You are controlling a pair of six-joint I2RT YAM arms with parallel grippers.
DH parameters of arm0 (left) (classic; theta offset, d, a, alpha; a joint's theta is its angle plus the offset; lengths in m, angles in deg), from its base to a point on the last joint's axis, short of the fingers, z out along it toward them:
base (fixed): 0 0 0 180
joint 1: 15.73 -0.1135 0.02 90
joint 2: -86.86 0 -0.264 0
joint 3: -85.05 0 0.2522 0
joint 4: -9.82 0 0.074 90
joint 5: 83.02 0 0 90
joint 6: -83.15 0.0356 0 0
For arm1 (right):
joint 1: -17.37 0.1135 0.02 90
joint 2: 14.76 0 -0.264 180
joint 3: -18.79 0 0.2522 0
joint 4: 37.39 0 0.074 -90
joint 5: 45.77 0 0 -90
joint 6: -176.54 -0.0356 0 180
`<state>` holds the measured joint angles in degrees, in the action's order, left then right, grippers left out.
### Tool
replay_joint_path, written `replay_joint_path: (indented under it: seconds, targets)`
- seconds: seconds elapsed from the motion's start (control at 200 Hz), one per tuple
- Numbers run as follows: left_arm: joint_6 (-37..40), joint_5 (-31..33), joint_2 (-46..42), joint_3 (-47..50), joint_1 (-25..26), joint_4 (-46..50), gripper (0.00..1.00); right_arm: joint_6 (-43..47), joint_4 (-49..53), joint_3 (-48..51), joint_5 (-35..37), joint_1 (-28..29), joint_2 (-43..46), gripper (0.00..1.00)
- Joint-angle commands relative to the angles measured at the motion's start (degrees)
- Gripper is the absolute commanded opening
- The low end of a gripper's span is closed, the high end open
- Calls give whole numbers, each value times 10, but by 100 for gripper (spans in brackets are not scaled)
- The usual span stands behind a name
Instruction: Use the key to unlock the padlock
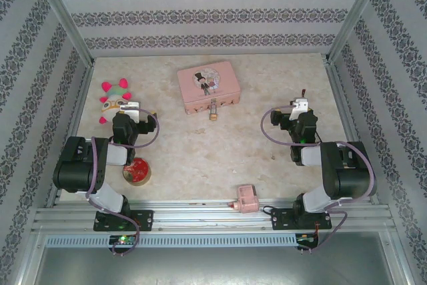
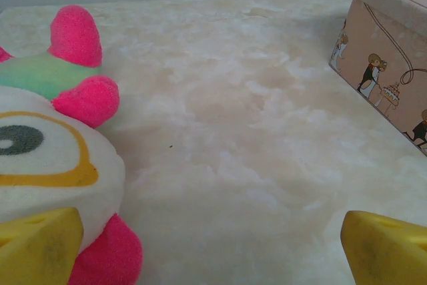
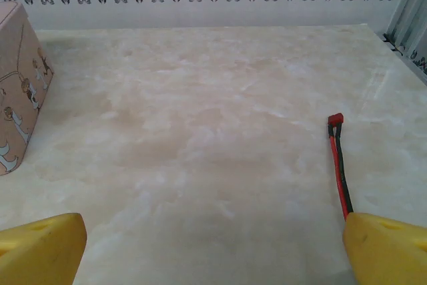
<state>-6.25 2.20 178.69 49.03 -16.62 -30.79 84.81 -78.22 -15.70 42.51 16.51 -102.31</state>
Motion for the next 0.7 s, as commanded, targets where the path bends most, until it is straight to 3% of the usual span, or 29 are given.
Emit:
replay_joint_path:
  seconds: [0.0,0.695]
  targets:
    - [-6,-10,-6,-1,-4,1,99,-10,-2,-6,9,5,0,98]
    - [-5,-9,-6,0,-3,1,99,-6,2,-8,15,9,0,98]
